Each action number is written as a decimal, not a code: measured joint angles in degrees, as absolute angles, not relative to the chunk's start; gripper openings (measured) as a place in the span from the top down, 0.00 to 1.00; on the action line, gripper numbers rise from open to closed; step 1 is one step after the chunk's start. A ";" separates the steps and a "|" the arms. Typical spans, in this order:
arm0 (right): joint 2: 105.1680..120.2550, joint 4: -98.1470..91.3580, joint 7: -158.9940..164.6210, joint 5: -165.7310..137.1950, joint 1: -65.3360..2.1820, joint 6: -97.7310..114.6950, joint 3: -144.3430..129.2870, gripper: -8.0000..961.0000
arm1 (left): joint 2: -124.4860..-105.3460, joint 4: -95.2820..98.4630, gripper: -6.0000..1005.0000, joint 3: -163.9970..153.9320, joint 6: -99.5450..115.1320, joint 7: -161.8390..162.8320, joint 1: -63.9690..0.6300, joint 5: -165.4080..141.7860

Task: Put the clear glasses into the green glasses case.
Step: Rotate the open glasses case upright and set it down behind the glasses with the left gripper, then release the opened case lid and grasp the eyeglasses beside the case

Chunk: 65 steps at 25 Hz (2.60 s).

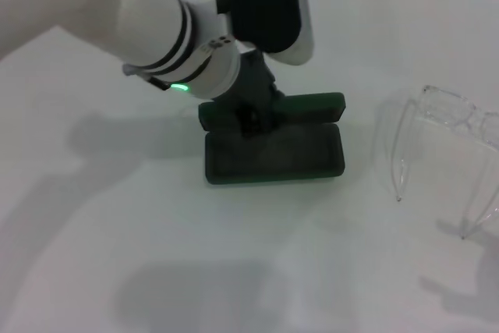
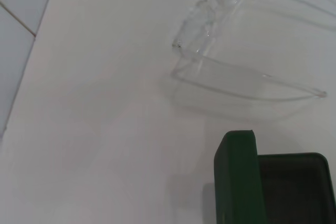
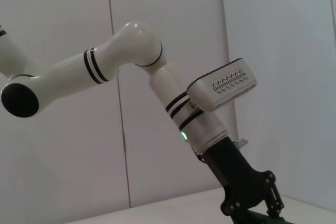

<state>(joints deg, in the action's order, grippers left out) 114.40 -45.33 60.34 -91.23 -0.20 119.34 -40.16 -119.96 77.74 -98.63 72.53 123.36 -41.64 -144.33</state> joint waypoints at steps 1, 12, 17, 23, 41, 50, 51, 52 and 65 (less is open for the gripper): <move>114.39 -45.15 60.34 -91.23 -0.25 119.21 -40.16 0.09 | -119.97 76.99 0.79 -98.64 72.13 123.40 -42.27 -144.24; 114.18 -43.67 59.84 -91.24 -0.39 117.96 -38.66 0.09 | -120.30 72.08 0.79 -101.59 66.08 123.41 -46.10 -143.74; 114.26 -42.97 59.64 -91.54 -0.62 117.93 -36.78 0.09 | -120.32 71.49 0.79 -103.92 62.33 123.80 -45.84 -143.67; 114.25 -42.82 59.32 -91.66 -0.71 117.93 -36.45 0.09 | -120.31 68.73 0.79 -104.36 61.26 124.46 -47.14 -143.71; 114.22 -41.54 58.65 -91.55 -1.39 117.85 -36.29 0.09 | -120.20 68.40 0.78 -106.25 61.73 123.35 -47.18 -142.05; 114.15 -40.03 57.52 -91.74 -1.02 118.50 -34.69 0.09 | -120.23 68.35 0.78 -107.09 61.39 123.37 -47.18 -141.96; 114.15 -40.02 57.51 -91.75 -0.98 118.51 -34.69 0.09 | -120.24 68.39 0.78 -107.09 61.38 123.37 -47.13 -141.96; 114.15 -40.00 57.51 -91.75 -0.93 118.52 -34.69 0.09 | -120.24 68.44 0.78 -107.12 61.37 123.38 -47.09 -141.96; 114.14 -39.24 57.48 -91.76 -0.87 118.56 -34.71 0.09 | -120.25 70.78 0.67 -108.38 61.68 124.87 -46.37 -142.43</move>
<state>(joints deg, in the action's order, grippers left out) 114.14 -39.24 57.48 -91.76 -0.87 118.56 -34.71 -120.25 70.78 -108.38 61.68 124.87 -46.37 -142.43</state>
